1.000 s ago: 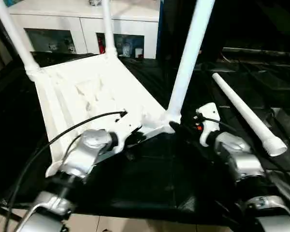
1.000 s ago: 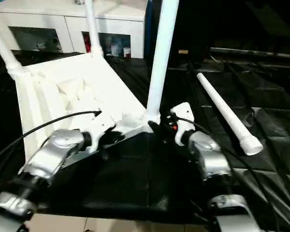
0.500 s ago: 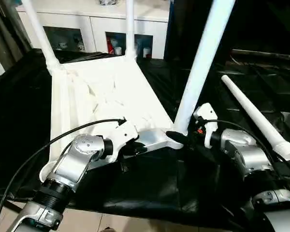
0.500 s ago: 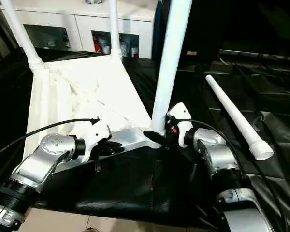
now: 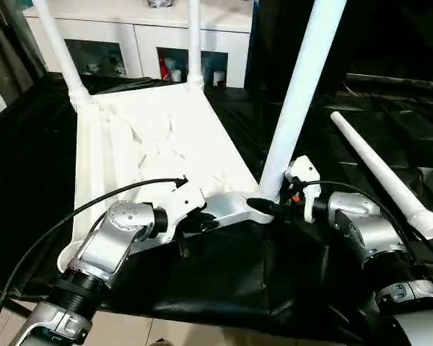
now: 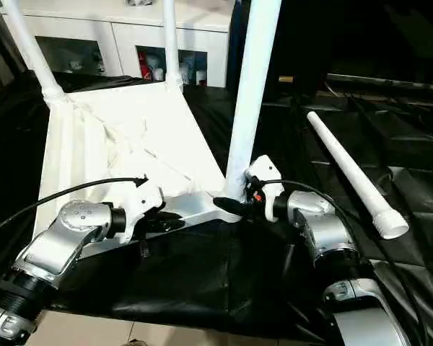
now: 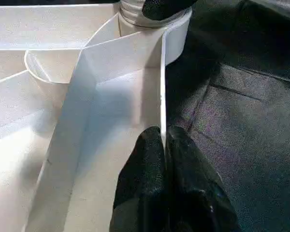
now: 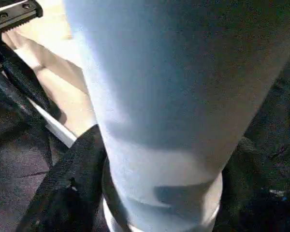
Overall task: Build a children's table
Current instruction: Rotate leg to tighten
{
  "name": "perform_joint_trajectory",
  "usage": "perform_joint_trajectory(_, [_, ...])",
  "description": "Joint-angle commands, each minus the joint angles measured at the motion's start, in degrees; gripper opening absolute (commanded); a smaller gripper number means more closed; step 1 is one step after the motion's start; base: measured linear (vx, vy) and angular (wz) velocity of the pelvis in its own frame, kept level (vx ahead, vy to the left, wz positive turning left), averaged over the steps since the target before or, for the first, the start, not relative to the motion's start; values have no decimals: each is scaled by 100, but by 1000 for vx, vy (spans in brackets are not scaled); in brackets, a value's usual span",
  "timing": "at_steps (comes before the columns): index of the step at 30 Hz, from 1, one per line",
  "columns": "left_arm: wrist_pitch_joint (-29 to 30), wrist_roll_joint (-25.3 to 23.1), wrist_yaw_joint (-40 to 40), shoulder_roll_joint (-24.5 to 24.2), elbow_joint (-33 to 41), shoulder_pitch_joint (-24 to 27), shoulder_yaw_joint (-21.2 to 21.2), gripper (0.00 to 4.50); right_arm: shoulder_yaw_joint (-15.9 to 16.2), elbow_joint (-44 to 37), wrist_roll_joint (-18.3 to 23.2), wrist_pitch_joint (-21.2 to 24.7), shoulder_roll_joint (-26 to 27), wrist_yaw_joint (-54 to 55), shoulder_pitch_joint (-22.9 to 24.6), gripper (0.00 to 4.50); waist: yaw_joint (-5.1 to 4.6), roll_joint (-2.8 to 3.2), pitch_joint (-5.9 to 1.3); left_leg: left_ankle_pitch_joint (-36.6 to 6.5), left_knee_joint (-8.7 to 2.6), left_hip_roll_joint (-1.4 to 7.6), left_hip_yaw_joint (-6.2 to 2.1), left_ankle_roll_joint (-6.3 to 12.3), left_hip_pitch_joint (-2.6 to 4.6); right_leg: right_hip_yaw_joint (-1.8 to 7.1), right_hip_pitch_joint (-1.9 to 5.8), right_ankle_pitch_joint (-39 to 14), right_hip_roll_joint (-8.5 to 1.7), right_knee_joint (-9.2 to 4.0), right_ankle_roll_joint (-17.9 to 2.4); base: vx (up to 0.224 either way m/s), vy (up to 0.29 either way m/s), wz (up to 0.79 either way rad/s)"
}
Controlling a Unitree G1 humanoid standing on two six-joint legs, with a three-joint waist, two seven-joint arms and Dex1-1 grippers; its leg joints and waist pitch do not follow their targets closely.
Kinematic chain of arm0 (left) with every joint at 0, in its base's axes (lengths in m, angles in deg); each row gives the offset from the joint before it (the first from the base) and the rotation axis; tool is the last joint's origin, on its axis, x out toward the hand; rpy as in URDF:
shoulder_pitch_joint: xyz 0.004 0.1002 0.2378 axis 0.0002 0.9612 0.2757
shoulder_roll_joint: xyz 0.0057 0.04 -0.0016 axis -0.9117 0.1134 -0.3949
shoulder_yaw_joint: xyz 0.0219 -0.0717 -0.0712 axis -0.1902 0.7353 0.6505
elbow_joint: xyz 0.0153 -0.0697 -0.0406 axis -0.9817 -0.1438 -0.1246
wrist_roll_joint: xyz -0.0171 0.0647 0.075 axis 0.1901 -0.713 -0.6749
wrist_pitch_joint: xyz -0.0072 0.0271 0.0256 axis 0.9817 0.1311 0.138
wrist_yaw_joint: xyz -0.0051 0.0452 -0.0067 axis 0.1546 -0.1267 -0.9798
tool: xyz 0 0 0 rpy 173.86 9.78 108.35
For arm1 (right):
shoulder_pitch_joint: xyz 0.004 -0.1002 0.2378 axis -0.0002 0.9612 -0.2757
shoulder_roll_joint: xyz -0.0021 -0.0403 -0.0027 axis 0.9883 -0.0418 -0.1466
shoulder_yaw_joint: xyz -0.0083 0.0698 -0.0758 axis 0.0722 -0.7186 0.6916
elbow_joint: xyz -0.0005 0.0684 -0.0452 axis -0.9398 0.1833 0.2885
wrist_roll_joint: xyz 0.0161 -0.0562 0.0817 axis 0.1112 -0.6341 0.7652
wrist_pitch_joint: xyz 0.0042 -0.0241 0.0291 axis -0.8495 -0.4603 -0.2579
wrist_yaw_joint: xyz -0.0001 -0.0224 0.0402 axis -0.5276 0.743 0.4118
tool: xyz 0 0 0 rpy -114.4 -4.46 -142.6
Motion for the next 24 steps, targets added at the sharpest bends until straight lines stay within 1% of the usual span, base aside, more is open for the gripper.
perform_joint_trajectory(1, [-127, 242, -185, 89, 315, -73, -13, 0, 12, 90, -17, 18, -65, 35, -5, 280, -23, -57, -403, -531, -347, 332, -129, 465, 73, 299, 315, -384, -426, -373, -1441, 0, 0, 0])
perform_joint_trajectory(4, [59, 148, 104, 190, 172, -161, 41, 0, -95, 249, -19, 160, 27, 352, -19, 274, -27, -58, -403, -532, -345, 330, -126, 458, 73, 300, 314, -413, -427, -376, -1446, 0, 0, 0])
perform_joint_trajectory(5, [136, 59, 339, 271, 32, -240, 79, 0, -175, 378, -43, 213, 92, 625, -45, 273, -38, -66, -392, -546, -355, 332, -128, 431, 75, 302, 308, -466, -422, -385, -1446, 0, 0, 0])
perform_joint_trajectory(6, [194, -17, 548, 344, -96, -313, 111, 0, -245, 504, -72, 234, 150, 906, -77, 273, -55, -62, -383, -618, -358, 324, -127, 376, 79, 305, 300, -620, -427, -405, -1437, 0, 0, 0])
perform_joint_trajectory(7, [237, -96, 795, 439, -258, -404, 155, 0, -341, 673, -98, 254, 228, 1295, -127, 273, -55, -63, -378, -677, -363, 322, -131, 341, 84, 304, 302, -734, -432, -423, -1417, 0, 0, 0])
perform_joint_trajectory(9, [353, -189, 1324, 697, -613, -628, 276, 0, -611, 1053, -59, 384, 427, 2192, -251, 272, -67, -69, -368, -796, -373, 308, -130, 199, 102, 310, 290, -1068, -437, -465, -1327, 0, 0, 0])
perform_joint_trajectory(10, [400, -210, 1504, 795, -736, -714, 320, 0, -713, 1185, -34, 430, 503, 2533, -298, 272, -72, -63, -362, -843, -377, 297, -131, 164, 104, 310, 279, -1190, -433, -479, -1290, 0, 0, 0])
perform_joint_trajectory(11, [460, -239, 1762, 936, -908, -843, 377, 0, -847, 1351, -10, 500, 610, 3058, -373, 272, -69, -52, -362, -971, -384, 296, -138, 86, 127, 302, 269, -1409, -437, -506, -1217, 0, 0, 0])
perform_joint_trajectory(12, [527, -285, 2065, 1110, -1112, -1005, 421, 0, -996, 1519, 29, 564, 755, 3667, -465, 272, -64, -30, -368, -1017, -387, 298, -138, 26, 140, 310, 263, -1471, -442, -519, -1165, 0, 0, 0])
perform_joint_trajectory(13, [533, -313, 2239, 1216, -1230, -1096, 438, 0, -1057, 1600, 32, 578, 845, 4014, -519, 272, -65, -44, -370, -1068, -395, 300, -144, -10, 146, 304, 259, -1473, -436, -523, -1141, 0, 0, 0])
perform_joint_trajectory(14, [551, -328, 2339, 1293, -1303, -1156, 438, 0, -1073, 1631, 30, 583, 929, 4199, -555, 272, -67, -50, -375, -1042, -395, 294, -144, -8, 128, 306, 271, -1430, -437, -516, -1132, 0, 0, 0])
perform_joint_trajectory(15, [572, -343, 2448, 1380, -1382, -1223, 436, 0, -1081, 1659, 22, 585, 1025, 4398, -595, 272, -58, -26, -381, -1018, -395, 296, -148, -6, 123, 305, 275, -1362, -438, -508, -1128, 0, 0, 0])
perform_joint_trajectory(16, [572, -349, 2472, 1402, -1399, -1237, 434, 0, -1079, 1668, 11, 575, 1050, 4448, -606, 272, -59, -33, -383, -1015, -393, 298, -138, 7, 135, 310, 255, -1248, -429, -510, -1120, 0, 0, 0])
perform_joint_trajectory(17, [530, -395, 2605, 1543, -1497, -1323, 408, 0, -1077, 1715, -13, 507, 1258, 4685, -684, 272, -55, -39, -399, -918, -393, 295, -144, 34, 110, 304, 284, -1047, -431, -479, -1137, 0, 0, 0])
perform_joint_trajectory(18, [493, -417, 2646, 1594, -1528, -1351, 393, 0, -1083, 1733, -4, 477, 1348, 4744, -716, 272, -56, -37, -406, -837, -386, 291, -139, 74, 97, 307, 287, -870, -432, -464, -1157, 0, 0, 0])
perform_joint_trajectory(19, [421, -432, 2673, 1660, -1574, -1385, 362, 0, -1097, 1779, 13, 431, 1488, 4799, -773, 272, -55, -37, -407, -814, -385, 291, -135, 116, 97, 306, 283, -793, -434, -462, -1178, 0, 0, 0])
perform_joint_trajectory(21, [331, -433, 2666, 1719, -1635, -1419, 314, 0, -1115, 1844, 57, 356, 1661, 4801, -849, 272, -48, -39, -406, -806, -386, 290, -139, 144, 84, 300, 301, -770, -443, -458, -1194, 0, 0, 0])
perform_joint_trajectory(22, [301, -427, 2644, 1731, -1650, -1421, 290, 0, -1116, 1862, 78, 313, 1724, 4773, -878, 342, -53, -39, -393, -884, -391, 289, -135, 147, 92, 300, 292, -882, -440, -479, -1172, 0, 0, 0])
perform_joint_trajectory(23, [275, -412, 2607, 1723, -1627, -1390, 264, 0, -1077, 1846, 74, 250, 1771, 4715, -911, 342, -51, -72, -387, -935, -397, 295, -137, 143, 88, 298, 298, -994, -448, -485, -1148, 0, 0, 0])
perform_joint_trajectory(24, [275, -412, 2607, 1723, -1627, -1390, 264, 0, -1077, 1846, 74, 250, 1771, 4715, -911, 344, -47, -62, -388, -944, -399, 296, -139, 144, 93, 297, 296, -1033, -449, -485, -1135, 0, 0, 0])
